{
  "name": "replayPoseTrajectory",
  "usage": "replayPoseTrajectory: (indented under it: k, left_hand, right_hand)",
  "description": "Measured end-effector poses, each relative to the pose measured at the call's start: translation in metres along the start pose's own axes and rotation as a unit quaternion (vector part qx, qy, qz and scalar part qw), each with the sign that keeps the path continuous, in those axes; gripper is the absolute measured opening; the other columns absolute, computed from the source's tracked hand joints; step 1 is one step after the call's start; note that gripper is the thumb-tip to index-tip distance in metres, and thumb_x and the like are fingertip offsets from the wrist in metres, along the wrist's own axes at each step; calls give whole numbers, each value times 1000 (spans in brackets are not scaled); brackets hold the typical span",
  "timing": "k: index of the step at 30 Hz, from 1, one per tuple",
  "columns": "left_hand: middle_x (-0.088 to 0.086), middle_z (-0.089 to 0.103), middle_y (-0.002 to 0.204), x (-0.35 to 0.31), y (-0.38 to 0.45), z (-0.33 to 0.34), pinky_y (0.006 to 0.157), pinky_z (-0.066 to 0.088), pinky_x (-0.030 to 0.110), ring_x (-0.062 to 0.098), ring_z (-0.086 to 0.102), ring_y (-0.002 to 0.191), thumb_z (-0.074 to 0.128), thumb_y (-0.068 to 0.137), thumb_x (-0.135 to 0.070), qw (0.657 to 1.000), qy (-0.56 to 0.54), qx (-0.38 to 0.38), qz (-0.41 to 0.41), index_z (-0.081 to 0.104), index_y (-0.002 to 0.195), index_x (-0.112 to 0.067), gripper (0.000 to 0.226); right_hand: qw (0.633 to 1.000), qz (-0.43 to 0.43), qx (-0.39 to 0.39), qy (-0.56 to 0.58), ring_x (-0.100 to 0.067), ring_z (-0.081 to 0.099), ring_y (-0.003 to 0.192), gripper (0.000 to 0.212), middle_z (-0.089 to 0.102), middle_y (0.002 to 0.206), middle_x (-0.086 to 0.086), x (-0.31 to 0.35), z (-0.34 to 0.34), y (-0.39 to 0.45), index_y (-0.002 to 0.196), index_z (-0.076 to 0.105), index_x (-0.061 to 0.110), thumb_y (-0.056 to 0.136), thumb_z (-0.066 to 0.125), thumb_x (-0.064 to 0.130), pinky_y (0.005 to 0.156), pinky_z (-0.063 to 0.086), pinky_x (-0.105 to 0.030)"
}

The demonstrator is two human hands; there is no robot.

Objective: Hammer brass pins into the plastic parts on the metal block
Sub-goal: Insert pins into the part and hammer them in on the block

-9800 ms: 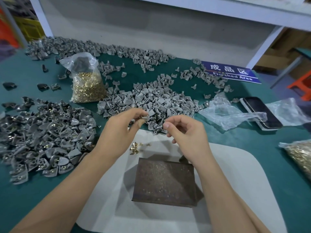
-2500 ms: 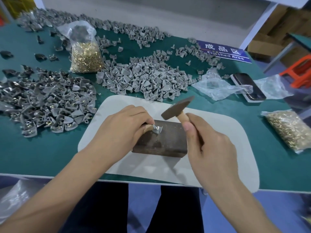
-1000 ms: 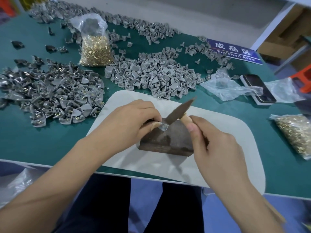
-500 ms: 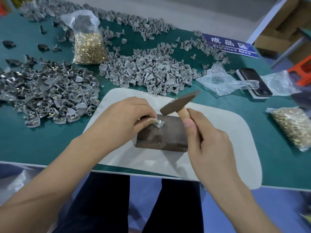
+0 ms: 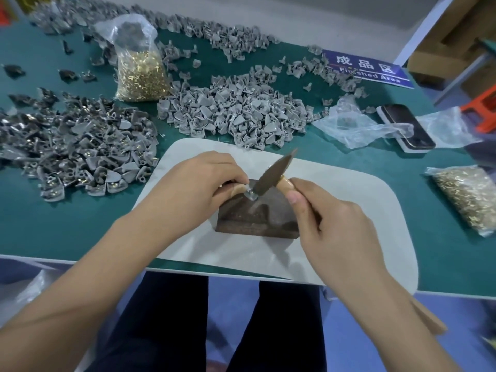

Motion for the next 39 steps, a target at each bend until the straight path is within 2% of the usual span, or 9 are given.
replayPoseTrajectory:
  k: [10,14,21,24,28,31,34,36,39]
  left_hand:
    - [-10,66,94,-1,-1,0,79,48,30,8,53,90,70,94,-24,1000,-1,-7,-1,75,97,-20,6]
    - [-11,65,94,0,-2,1,78,50,33,10,54,90,71,94,-23,1000,4,-8,5,75,97,-20,6]
    - [-14,64,94,-2,-3,1,76,52,36,11,55,91,70,94,-25,1000,8,-22,-19,74,97,-24,5]
    - [-15,62,92,-4,-7,3,75,52,38,12,55,91,69,93,-26,999,6,-31,-22,73,95,-25,4]
    - [-14,59,95,-5,-9,11,80,51,45,16,54,96,65,95,-25,998,-18,-36,-49,68,97,-24,4]
    - [-14,56,94,-4,-5,14,82,50,45,15,51,97,62,95,-27,996,-35,-39,-74,65,97,-25,5]
    - [-13,59,94,-1,-3,12,83,52,44,13,54,97,61,95,-28,992,-87,-33,-88,64,94,-28,3]
    - [-14,61,94,1,-5,7,81,53,42,7,57,96,62,94,-30,988,-112,-42,-99,63,91,-31,3]
    - [-17,62,94,2,-11,-2,81,53,38,4,59,96,63,92,-31,986,-107,-69,-106,61,90,-34,4]
  right_hand:
    - [997,2,-42,57,-28,60,67,35,69,78,7,5,-7,0,127,61,39,103,40,52,61,53,-43]
    - [1000,-11,7,-25,-29,63,73,33,67,74,9,11,-4,-1,124,54,48,100,35,58,60,52,-40]
    - [1000,25,-12,7,-21,66,84,33,75,93,13,-1,-11,5,129,49,55,100,35,63,70,56,-40]
    - [995,75,-58,13,-19,60,92,34,71,105,9,-28,-15,17,137,51,45,106,37,47,75,53,-43]
    - [990,133,4,-43,-37,58,100,47,61,103,-9,-69,1,37,140,60,34,100,48,12,77,44,-42]
    - [987,146,45,-49,-40,57,100,52,62,103,-16,-80,13,40,137,64,31,97,48,3,79,43,-42]
    - [988,102,53,-101,-39,52,105,42,64,102,-13,-73,12,43,135,65,30,100,49,13,88,44,-42]
    - [998,48,8,-31,-29,57,109,30,69,109,-4,-53,7,49,126,70,28,102,52,24,96,45,-37]
    - [991,-22,17,134,-8,63,83,25,71,91,14,1,7,53,117,73,33,95,63,41,77,48,-18]
Point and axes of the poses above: each hand's wrist, its own y-axis towards the middle knuckle, its own z-axis out of the palm, x = y × z, the point moved 5 cm from there along y, towards the middle knuckle
